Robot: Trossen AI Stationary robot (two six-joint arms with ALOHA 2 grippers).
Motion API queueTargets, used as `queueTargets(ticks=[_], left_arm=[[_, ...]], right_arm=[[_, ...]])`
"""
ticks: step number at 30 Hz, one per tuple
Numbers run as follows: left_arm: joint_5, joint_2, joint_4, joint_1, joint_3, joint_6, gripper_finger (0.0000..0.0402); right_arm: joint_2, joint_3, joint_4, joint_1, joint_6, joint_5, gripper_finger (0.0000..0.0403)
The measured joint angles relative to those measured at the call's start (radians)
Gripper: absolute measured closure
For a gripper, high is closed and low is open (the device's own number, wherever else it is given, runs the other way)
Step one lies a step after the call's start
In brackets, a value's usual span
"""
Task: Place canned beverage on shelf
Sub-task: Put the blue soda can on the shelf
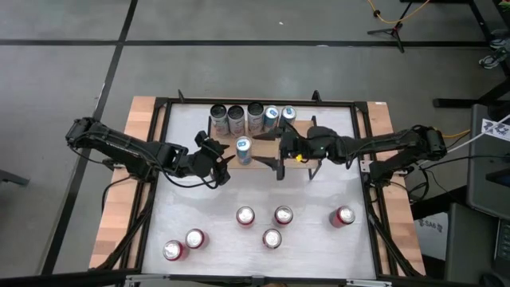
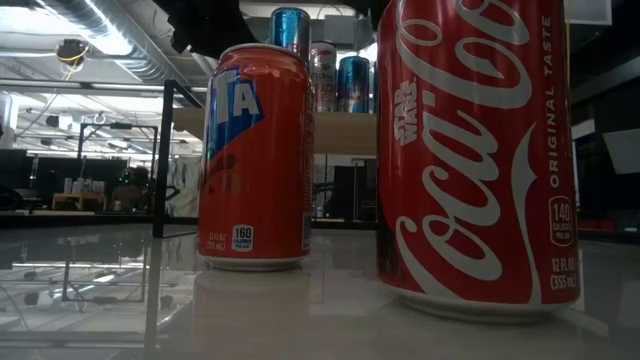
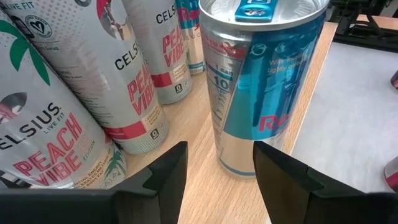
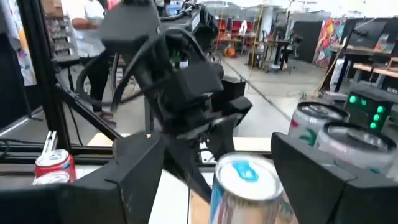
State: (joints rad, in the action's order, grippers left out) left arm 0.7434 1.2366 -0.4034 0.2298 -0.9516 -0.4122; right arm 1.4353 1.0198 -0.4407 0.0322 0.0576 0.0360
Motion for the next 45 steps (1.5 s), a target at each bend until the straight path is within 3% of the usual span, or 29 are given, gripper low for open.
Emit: queueTargets(ticks=[7,12,25,45], left_arm=[[-0.001,0.000,0.000,0.000,0.000,0.000,0.0227],[-0.001,0.000,-0.001,0.000,0.000,0.000,0.0227],[-0.001,0.000,-0.004,0.000,0.000,0.000,0.0227],[-0.005,0.000,-0.014,0.000,0.000,-0.002,0.0227]], right_arm=[[0.062,0.276,0.391,0.000,0.043,0.059,0.0116],[0.142,0.388,0.526,0.000,0.053,0.069,0.0116],[0.188,0.405,0.549,-0.022,0.053,0.104,0.0116],[0.234,0.405,0.556,-0.033,0.052,0.076,0.0116]])
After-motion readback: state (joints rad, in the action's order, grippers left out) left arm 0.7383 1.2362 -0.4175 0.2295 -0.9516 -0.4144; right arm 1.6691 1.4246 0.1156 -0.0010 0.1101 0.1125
